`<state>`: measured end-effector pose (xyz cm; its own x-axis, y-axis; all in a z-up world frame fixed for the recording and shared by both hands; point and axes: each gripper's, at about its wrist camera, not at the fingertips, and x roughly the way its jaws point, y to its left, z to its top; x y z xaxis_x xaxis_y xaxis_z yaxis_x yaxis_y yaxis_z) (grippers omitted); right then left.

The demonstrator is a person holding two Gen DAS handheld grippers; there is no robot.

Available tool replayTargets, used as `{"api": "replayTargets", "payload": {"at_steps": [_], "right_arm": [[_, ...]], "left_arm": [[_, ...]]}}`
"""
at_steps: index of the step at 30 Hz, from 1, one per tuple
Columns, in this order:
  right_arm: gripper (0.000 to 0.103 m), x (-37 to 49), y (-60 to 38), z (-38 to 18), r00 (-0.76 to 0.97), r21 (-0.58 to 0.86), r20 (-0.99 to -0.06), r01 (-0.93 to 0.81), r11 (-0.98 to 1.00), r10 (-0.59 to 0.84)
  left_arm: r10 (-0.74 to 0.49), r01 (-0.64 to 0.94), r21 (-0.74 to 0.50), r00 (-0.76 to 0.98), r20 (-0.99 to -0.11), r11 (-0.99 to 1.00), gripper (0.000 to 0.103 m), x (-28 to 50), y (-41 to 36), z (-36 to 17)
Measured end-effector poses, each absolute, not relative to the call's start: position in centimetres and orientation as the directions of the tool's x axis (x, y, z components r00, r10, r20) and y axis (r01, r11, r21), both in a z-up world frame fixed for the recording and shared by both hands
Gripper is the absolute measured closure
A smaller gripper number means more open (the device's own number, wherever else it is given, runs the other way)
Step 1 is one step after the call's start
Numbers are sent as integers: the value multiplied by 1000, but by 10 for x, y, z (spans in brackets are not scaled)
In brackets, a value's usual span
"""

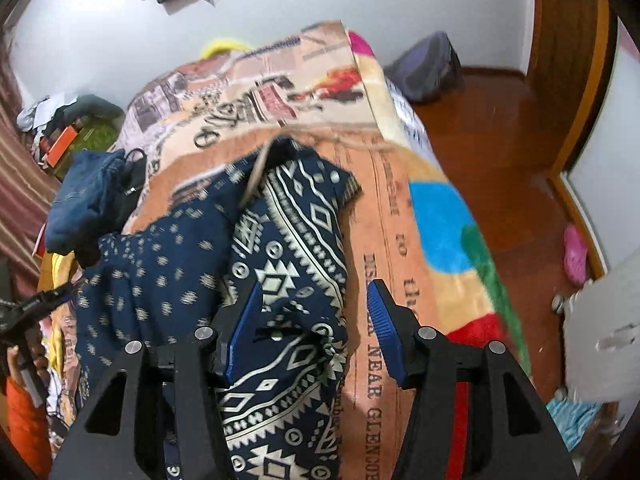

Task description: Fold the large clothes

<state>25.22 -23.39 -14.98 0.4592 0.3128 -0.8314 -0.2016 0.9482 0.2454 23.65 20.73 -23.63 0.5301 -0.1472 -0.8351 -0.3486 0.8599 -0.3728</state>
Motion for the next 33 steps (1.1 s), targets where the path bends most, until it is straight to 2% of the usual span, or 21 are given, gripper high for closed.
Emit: {"api": "replayTargets", "payload": {"at_steps": [4, 8, 13, 18, 20, 22, 24, 25, 27, 30, 33], "right_arm": [[53, 263, -236, -171, 396, 296, -851, -178, 938, 344], [52, 272, -235, -185, 364, 362, -844, -158, 919, 395], [44, 281, -226, -189, 354, 444, -800, -192, 875, 484], [44, 291, -215, -192, 377, 453, -786, -189, 871, 490], [49, 292, -216, -191, 372, 479, -776, -177, 860, 509], [71, 290, -218, -187, 361, 514, -757, -187, 837, 545], [81, 288, -220, -181, 362, 545, -733, -194, 816, 576], [83, 285, -221, -175, 371, 548, -723, -204, 811, 582], [85, 280, -217, -163, 394, 529, -715, -234, 816, 577], [87, 272, -208, -139, 442, 482, -706, -273, 833, 554], [88, 266, -196, -116, 482, 443, -693, -303, 844, 537]], "left_arm": [[-219, -412, -452, 499, -838, 791, 44, 244, 219, -269], [-359, -454, -603, 515, -778, 656, 40, 248, 225, -297], [-383, -425, -628, 530, -757, 652, 39, 259, 226, -299], [-400, -391, -637, 534, -745, 664, 40, 270, 226, -299], [-382, -394, -629, 543, -748, 670, 48, 270, 226, -297], [-366, -399, -628, 558, -745, 668, 61, 270, 224, -296], [-341, -399, -610, 564, -752, 685, 71, 270, 220, -289], [-325, -397, -594, 564, -759, 700, 79, 271, 215, -284], [-298, -382, -564, 564, -770, 732, 86, 270, 209, -275], [-226, -350, -496, 589, -776, 794, 91, 266, 197, -244], [-204, -318, -487, 628, -751, 814, 93, 261, 190, -210]]}}
